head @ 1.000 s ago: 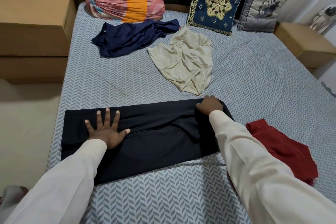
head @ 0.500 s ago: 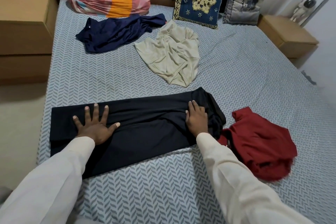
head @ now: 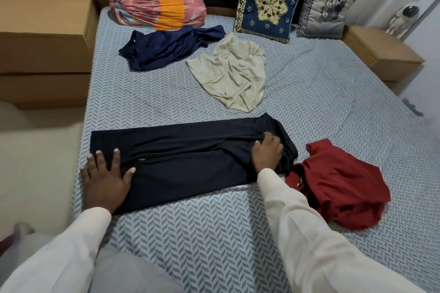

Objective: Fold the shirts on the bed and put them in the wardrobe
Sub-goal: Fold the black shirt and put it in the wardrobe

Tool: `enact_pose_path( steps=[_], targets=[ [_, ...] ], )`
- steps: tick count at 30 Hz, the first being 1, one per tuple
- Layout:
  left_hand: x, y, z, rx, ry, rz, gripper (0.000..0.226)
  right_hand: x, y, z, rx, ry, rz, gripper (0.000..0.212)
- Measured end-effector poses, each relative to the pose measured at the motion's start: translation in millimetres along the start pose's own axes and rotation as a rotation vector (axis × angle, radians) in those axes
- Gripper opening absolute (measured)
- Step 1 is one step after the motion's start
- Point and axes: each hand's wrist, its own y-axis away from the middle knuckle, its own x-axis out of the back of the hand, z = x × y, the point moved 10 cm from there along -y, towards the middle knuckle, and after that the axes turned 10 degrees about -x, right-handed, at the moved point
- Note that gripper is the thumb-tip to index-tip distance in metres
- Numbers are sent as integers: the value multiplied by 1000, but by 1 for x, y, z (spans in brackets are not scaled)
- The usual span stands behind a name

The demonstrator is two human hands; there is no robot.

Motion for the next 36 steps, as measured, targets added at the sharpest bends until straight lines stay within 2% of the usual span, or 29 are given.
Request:
enact_pose_path(
  steps=[2, 6, 10, 13, 15, 19, 21, 24, 28, 29, 33, 36],
  targets=[
    [7, 9, -6, 90, 67, 47, 71, 2, 7, 3, 21, -8, 13, 40],
    [21, 26, -22, 210, 137, 66, 74, -18, 37, -35, 223, 73, -54, 41],
    [29, 32, -35, 315, 262, 9, 67, -57, 87, -97, 452, 231, -136, 39],
    [22, 44, -53, 398, 364, -68, 59, -87, 134, -149, 604, 252, -200, 31],
    [13, 51, -63, 430, 472, -101, 55, -101, 168, -185, 686, 236, -249, 26],
    [11, 57, -76, 405, 629, -72, 24, -124, 232, -250, 814, 205, -387, 29],
    [13, 60, -83, 420, 695, -42, 34, -136, 262, -280, 861, 181, -505, 33],
    [15, 61, -81, 443, 763, -7, 35, -154, 295, -311, 836, 193, -682, 48],
    [3, 61, -70, 413, 921, -55, 12, -166, 304, -325, 607, 283, -757, 89],
    [0, 61, -67, 418, 991, -58, 15, -168, 304, -326, 562, 299, -761, 92],
    [4, 58, -62, 407, 1078, -5, 16, -170, 300, -330, 478, 291, -743, 79],
    [12, 54, -53, 357, 1044, 18, 18, -174, 283, -322, 352, 147, -848, 60]
  ],
)
